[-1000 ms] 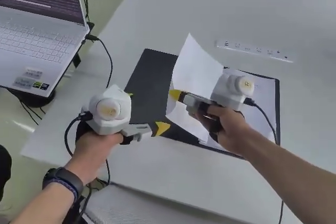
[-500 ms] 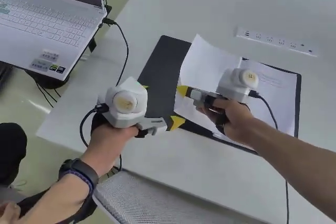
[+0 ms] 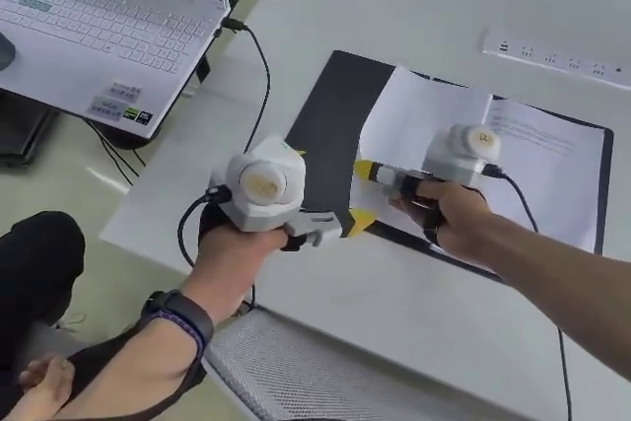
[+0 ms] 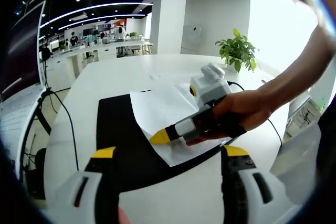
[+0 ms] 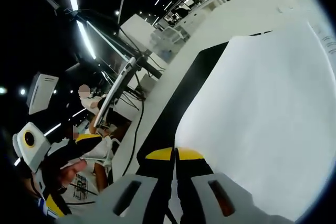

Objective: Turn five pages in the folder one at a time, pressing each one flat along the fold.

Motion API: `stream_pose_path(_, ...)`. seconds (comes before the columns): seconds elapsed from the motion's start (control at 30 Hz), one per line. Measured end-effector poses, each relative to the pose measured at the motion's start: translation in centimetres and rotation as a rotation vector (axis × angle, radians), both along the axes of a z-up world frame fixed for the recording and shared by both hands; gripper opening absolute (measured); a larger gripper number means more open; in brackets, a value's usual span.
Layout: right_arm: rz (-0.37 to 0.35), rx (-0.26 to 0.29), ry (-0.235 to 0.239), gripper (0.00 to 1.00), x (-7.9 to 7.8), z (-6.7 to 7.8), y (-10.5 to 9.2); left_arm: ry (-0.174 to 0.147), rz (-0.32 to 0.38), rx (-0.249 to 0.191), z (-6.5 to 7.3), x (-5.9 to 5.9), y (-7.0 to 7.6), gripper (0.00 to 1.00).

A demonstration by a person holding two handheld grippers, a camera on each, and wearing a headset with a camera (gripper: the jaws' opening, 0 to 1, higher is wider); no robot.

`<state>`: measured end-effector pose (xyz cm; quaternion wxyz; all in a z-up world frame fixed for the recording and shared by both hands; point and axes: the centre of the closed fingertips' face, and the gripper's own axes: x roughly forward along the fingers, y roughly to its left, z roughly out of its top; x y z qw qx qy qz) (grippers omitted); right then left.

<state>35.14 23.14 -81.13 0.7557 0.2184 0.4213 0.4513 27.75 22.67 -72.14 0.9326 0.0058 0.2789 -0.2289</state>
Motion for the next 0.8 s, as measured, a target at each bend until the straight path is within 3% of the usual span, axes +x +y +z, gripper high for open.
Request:
stream_pose_path(0.17, 0.006, -0.030, 0.018, 0.00, -0.5, -1.3, -0.1, 0.004, 0.000, 0.002, -0.2, 0.2, -0.1, 0.80)
stream_pose_path(0.43, 0.006, -0.020, 0.020, 0.00, -0.6, -0.9, -0.1, 0.011, -0.009, 0.001, -0.7, 0.4, -0.5, 0.80)
stream_pose_path(0.8, 0.015, 0.018, 0.029, 0.14, -1.1, -0.1, 0.4, 0.018, -0.023, -0.006, -1.0, 0.6, -1.0, 0.81)
